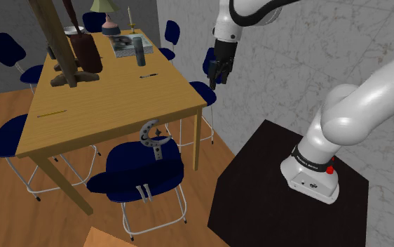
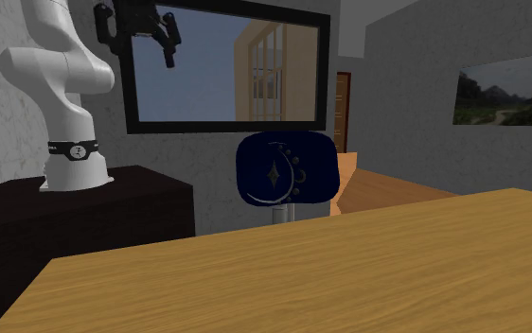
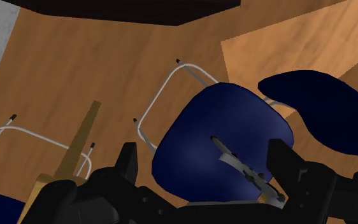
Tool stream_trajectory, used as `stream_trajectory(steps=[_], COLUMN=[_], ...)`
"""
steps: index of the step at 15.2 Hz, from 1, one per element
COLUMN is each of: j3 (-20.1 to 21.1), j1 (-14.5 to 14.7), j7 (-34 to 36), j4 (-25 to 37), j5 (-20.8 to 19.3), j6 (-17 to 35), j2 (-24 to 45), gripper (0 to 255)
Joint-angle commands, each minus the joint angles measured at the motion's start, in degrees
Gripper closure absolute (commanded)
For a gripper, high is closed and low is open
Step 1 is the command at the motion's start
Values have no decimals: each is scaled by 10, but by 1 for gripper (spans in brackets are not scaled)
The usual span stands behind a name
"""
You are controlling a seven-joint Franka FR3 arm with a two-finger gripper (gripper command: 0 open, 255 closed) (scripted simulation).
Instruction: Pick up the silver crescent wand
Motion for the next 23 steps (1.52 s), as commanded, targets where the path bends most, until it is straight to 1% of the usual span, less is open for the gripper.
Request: stream_trajectory(steps=[1,6,12,17,21,23], j3=[10,30,53,68,77,78], j1=[10,31,53,71,86,86], j7=[2,4,7,13,22,18], j4=[10,47,115,189,259,256], j5=[13,39,59,64,60,62], j6=[38,111,180,221,242,255], j2=[41,136,254,353,431,441], gripper=[0,0,0,0,0,0])
